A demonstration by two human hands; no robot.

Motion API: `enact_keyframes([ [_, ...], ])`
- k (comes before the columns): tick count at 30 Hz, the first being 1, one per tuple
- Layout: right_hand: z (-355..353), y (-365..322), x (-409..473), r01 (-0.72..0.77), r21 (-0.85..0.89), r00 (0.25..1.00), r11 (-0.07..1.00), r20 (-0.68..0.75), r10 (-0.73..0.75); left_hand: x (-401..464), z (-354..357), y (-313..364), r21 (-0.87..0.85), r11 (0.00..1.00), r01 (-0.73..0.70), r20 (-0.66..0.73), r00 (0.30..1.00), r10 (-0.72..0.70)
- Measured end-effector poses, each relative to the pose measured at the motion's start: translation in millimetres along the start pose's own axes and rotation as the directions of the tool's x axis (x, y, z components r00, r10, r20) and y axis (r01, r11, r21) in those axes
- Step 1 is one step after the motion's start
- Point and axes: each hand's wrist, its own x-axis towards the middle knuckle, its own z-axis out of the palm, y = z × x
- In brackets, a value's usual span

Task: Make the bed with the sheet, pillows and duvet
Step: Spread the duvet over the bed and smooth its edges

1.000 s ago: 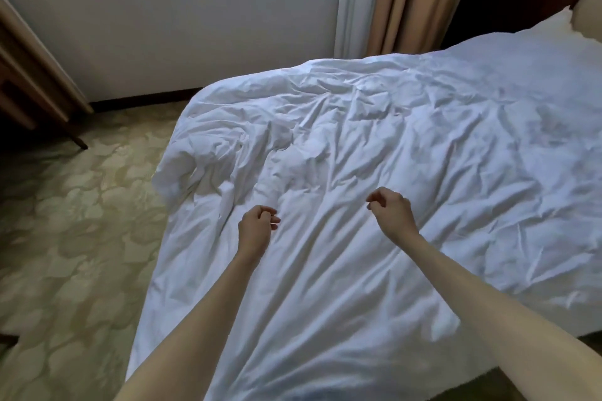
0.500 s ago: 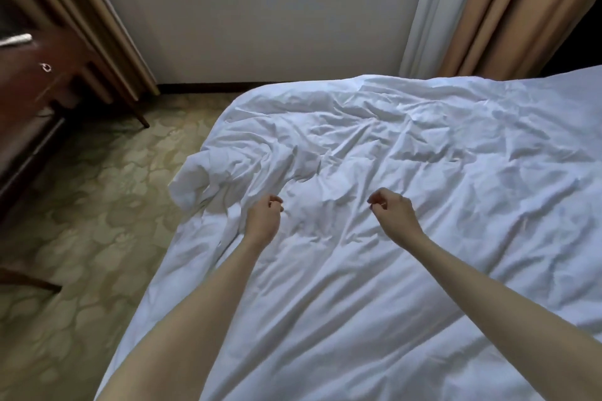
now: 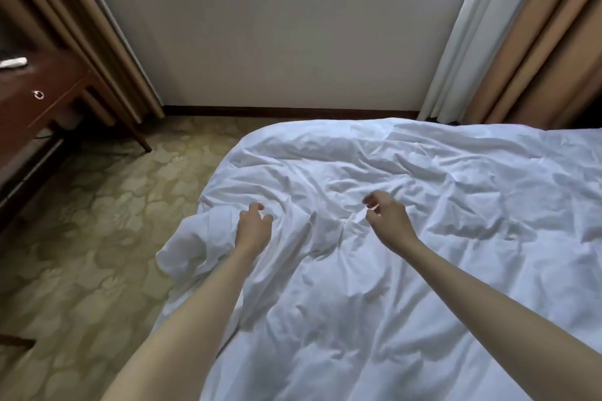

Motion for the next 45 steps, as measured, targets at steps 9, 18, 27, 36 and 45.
enact_keyframes([
  [9,76,38,178,0.042,-0.372,0.981,0.927,0.191,0.032,183,68,-31,0.166,0.967,0.192,0.025,0.980,-0.199],
  [18,171,94,343,0.124,-0.638,0.982,0.760,0.189,-0.002,297,190,-80,0.424,0.876,0.231,-0.222,0.964,-0.146],
  [27,220,112,413,0.155,-0.664,0.986,0.731,0.144,-0.078,326,204,-98,0.450,0.839,0.306,-0.472,0.879,-0.068],
  [36,211,110,364,0.189,-0.613,0.959,0.768,0.282,-0.011,319,150,-99,0.541,0.829,0.144,-0.198,0.979,-0.042],
  [45,162,91,282,0.170,-0.655,0.918,0.736,0.377,0.124,248,115,-85,-0.039,0.983,0.178,-0.211,0.960,-0.182],
])
